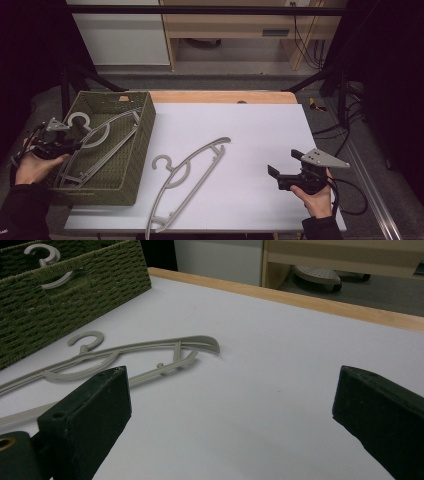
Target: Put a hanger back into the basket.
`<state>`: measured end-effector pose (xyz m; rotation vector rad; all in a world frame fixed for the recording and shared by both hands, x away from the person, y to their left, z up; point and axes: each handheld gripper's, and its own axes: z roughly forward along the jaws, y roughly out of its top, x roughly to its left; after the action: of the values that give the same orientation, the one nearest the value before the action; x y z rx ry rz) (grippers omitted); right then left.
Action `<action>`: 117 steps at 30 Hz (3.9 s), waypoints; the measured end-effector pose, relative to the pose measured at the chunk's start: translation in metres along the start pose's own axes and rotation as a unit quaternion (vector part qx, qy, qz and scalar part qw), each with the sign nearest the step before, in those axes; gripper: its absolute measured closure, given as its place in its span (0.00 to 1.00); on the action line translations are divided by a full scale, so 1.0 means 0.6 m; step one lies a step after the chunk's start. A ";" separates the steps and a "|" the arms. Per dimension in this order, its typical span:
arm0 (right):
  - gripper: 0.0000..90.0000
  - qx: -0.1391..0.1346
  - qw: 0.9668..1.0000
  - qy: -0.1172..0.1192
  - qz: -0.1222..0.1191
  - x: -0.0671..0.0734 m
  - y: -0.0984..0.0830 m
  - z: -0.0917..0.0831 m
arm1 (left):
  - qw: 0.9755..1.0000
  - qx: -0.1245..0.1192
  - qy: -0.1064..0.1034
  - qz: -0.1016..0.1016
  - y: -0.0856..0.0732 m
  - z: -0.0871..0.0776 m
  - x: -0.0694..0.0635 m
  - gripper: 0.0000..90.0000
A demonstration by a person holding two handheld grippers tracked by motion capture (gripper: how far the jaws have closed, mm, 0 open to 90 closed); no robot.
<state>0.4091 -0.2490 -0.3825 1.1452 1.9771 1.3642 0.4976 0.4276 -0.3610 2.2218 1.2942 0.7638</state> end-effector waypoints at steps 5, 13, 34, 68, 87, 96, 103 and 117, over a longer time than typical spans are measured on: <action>0.03 -0.002 1.000 0.000 0.000 0.001 0.001 -0.001 | 0.998 -0.056 -0.008 -0.025 0.010 -0.031 -0.017 0.63; 0.03 -0.008 1.000 0.001 -0.001 0.001 0.003 -0.003 | 0.984 -0.155 -0.076 -0.044 0.023 -0.072 -0.086 0.50; 0.02 -0.017 1.000 0.001 0.002 -0.002 0.002 -0.010 | 0.951 -0.260 -0.159 -0.053 0.018 -0.087 -0.253 0.15; 0.03 -0.014 1.000 0.005 -0.001 0.005 0.001 -0.010 | 0.978 -0.094 -0.186 0.012 0.058 0.005 -0.415 0.32; 0.03 -0.012 1.000 0.011 -0.003 0.006 0.001 -0.009 | 0.989 0.020 -0.148 -0.021 0.047 0.105 -0.428 0.60; 0.03 -0.013 1.000 0.010 -0.003 0.007 0.001 -0.008 | 0.990 0.038 -0.136 -0.022 0.043 0.128 -0.429 0.74; 0.03 -0.012 1.000 0.008 -0.003 0.007 0.001 -0.007 | 0.990 0.041 -0.135 -0.014 0.050 0.128 -0.433 0.89; 0.03 -0.014 1.000 0.009 -0.004 0.007 0.002 -0.011 | 0.984 0.011 -0.177 -0.016 0.059 0.106 -0.435 0.70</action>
<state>0.4026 -0.2488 -0.3786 1.1151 1.9663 1.4001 0.4563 0.1743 -0.4468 2.2208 1.1605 0.3205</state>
